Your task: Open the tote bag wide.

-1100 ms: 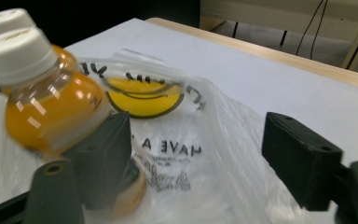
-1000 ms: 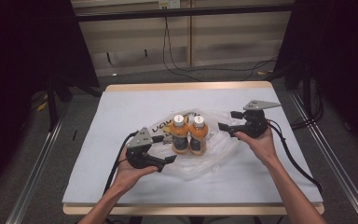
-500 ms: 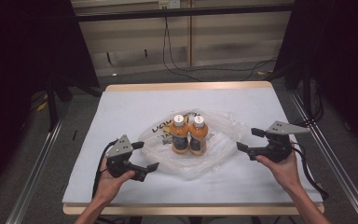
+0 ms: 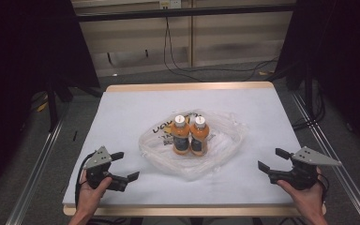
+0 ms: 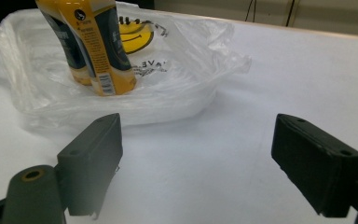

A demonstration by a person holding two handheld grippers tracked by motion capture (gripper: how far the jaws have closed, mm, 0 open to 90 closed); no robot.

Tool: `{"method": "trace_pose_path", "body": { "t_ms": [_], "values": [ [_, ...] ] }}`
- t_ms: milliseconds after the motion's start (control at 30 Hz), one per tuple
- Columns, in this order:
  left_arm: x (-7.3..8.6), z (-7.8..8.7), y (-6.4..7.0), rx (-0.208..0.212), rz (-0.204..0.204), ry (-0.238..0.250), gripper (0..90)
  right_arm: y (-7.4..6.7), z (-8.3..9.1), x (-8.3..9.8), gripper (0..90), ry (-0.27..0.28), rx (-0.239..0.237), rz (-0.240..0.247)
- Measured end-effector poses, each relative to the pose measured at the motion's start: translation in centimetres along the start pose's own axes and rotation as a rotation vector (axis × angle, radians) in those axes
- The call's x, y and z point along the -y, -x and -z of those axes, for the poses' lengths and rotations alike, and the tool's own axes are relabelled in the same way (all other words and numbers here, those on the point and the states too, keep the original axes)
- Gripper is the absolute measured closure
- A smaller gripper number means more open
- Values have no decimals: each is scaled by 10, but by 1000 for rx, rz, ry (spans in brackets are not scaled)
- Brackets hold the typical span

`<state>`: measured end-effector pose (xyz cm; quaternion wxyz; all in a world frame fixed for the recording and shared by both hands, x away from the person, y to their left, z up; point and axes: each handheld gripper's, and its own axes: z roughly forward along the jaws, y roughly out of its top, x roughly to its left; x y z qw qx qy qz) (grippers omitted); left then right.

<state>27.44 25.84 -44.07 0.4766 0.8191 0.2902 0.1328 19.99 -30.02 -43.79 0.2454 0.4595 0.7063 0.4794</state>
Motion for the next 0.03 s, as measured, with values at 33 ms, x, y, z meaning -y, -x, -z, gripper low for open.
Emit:
{"method": "trace_pose_path", "body": {
  "t_ms": [33],
  "values": [
    [0,3,-2,-28,6,20,38,1,1,2,155,5,-15,-31]
  ]
}}
